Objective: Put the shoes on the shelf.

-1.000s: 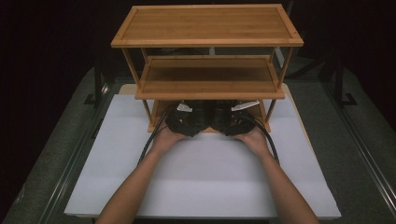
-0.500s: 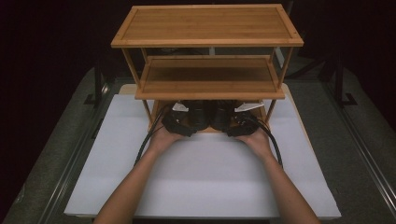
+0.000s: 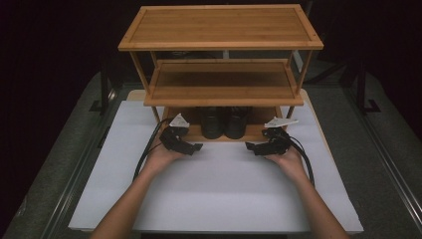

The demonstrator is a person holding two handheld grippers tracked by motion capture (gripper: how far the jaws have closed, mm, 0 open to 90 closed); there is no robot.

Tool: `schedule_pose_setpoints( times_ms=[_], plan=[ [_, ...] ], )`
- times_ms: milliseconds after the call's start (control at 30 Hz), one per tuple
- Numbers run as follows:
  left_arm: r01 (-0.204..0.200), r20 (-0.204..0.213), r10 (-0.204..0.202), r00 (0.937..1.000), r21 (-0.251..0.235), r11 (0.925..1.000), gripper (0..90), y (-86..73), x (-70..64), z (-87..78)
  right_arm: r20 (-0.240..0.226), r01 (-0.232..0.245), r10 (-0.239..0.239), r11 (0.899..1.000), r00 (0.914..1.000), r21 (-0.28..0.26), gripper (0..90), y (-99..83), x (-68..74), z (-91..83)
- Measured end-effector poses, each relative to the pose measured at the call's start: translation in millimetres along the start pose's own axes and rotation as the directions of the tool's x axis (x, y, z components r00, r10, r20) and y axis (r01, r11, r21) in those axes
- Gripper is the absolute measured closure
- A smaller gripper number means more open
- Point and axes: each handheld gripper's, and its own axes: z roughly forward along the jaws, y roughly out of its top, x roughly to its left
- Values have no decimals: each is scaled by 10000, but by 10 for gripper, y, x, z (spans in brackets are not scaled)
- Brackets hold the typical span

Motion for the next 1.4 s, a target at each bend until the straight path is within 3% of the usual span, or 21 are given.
schedule_pose_setpoints(
  times_ms=[67,233,467,733,800,833,967,1133,1400],
  plan=[
    [-9,-58,8,10000,-15,10000,128,-50,-37,-78,178,118,-118,9999,9998,42,103,-45,15,-67],
    [105,-103,-108,9999,-226,9997,123,-229,-128,-327,76,-98,98,10000,9999,-13,103,-189,40,-248],
    [152,-228,-163,9996,-463,9988,123,-482,-226,-608,221,86,-85,10000,9997,-23,99,-360,83,-449],
    [247,-758,-273,9968,-353,9991,122,-894,-337,-988,466,127,-135,9998,9988,161,91,-660,192,-726],
    [264,-803,-288,9964,-307,9992,123,-931,-343,-1014,465,36,-42,9999,9989,135,91,-719,200,-783],
    [327,-943,-343,9950,-190,9993,122,-1041,-353,-1083,507,-28,21,9999,9987,143,91,-760,202,-825],
    [450,-1203,-447,9917,2,9990,123,-1225,-363,-1186,630,-167,153,9996,9979,216,91,-894,197,-941],
    [648,-1488,-562,9873,532,9965,110,-1421,-357,-1271,1006,-172,119,9985,9949,517,91,-1052,180,-1060],
    [918,-1421,-791,9867,850,9921,27,-1630,-342,-1342,1781,-400,167,9910,9839,1280,91,-1261,136,-1196]
  ],
)
